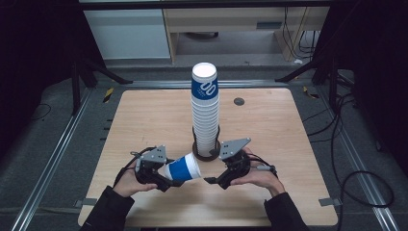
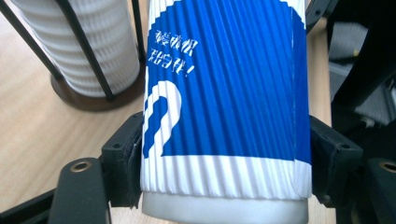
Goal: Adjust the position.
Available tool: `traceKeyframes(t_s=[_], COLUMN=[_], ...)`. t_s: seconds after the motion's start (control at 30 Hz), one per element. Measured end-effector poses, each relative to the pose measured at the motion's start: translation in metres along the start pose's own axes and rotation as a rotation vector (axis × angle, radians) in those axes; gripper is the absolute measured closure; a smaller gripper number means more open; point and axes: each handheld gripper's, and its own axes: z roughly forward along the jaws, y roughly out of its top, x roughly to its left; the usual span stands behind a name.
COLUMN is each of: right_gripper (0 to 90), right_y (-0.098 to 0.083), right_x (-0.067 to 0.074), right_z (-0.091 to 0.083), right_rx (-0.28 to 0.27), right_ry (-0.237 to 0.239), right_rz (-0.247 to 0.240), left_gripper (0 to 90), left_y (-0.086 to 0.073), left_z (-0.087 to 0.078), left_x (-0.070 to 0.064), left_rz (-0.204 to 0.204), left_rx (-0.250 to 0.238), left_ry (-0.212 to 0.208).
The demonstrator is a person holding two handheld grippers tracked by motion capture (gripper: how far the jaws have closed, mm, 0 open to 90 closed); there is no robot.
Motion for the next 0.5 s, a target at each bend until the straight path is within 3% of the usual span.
traceKeyframes(t_s=[0.2, 0.5], right_gripper=[7.1, 7.7], right_y=[0.0018, 0.0046], right_x=[0.0003, 0.0038], right_z=[-0.0023, -0.0006], right_rx=[-0.055, -0.147], right_ry=[0.027, 0.107], right_rz=[0.019, 0.05], left_gripper=[26.2, 26.2], left_y=[0.002, 0.0058], left_z=[-0.005, 0.0035], left_x=[-0.0019, -0.0096], left_rz=[0.0, 0.026], left_rx=[-0.065, -0.071], left_ry=[-0.015, -0.055])
